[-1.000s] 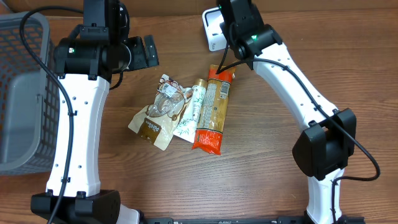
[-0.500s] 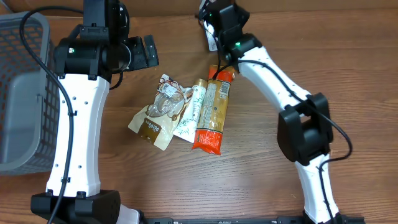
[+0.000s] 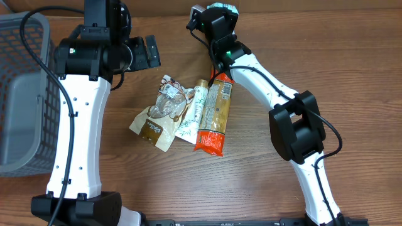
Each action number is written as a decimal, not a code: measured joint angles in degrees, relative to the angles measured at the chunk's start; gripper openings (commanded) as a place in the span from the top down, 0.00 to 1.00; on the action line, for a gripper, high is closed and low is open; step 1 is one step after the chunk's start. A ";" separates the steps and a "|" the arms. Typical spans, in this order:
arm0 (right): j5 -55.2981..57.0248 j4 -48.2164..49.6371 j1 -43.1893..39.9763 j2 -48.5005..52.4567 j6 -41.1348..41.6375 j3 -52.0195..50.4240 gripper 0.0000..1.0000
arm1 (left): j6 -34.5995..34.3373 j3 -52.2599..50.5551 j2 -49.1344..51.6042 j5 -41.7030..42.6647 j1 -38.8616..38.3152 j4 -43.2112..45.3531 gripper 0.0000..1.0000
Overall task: Scan the item barcode
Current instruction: 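Hold the wipes pack barcode under the white scanner with the right gripper, then carry the wipes pack to the right table edge and release it, then move the right gripper over the spaghetti pack at table centre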
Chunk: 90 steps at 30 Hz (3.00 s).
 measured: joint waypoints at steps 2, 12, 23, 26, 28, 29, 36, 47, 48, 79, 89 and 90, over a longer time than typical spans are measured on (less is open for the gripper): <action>0.28 0.00 -0.02 0.09 -0.26 0.00 0.96 | 0.00 0.00 0.00 0.00 0.00 0.00 0.00; 0.87 -0.24 -0.22 0.09 -0.63 0.00 0.96 | 0.00 0.00 0.00 -0.02 0.00 0.00 0.00; 1.29 -0.94 -0.22 0.09 0.46 0.00 0.96 | 0.00 0.00 0.00 0.00 0.00 0.00 0.00; 1.25 -4.52 -0.22 -0.72 2.91 -0.02 0.96 | 0.00 0.00 0.00 0.00 0.00 0.00 0.00; 0.92 -9.66 -0.22 -2.78 5.86 -0.02 0.96 | 0.00 -0.02 0.00 -0.02 0.02 0.00 0.00; 0.72 -11.93 -0.22 -3.87 7.39 -0.02 0.96 | 0.00 0.00 0.00 -0.02 0.00 0.00 0.00; -17.11 -39.17 -1.55 -24.76 35.12 -0.35 0.96 | 0.00 -0.02 0.00 0.00 0.02 0.00 0.00; -49.99 -68.91 -25.29 -44.30 68.30 1.07 0.96 | 0.00 -0.02 0.00 0.00 0.00 -0.02 0.00; -50.80 -69.85 -27.74 -43.80 69.92 0.46 0.96 | 0.00 -0.02 0.00 -0.02 0.00 0.00 0.00; -57.00 -8.37 -56.52 -40.74 100.76 -66.84 0.15 | 0.00 -0.02 0.00 -0.02 0.00 -0.02 0.00; -63.32 -35.08 -55.65 -41.81 87.43 -52.30 0.01 | 0.00 -0.02 0.00 -0.02 0.00 0.00 0.00; -64.00 -37.73 -55.01 -42.07 85.96 -49.90 0.00 | 0.00 -0.02 0.00 0.00 0.00 -0.02 0.00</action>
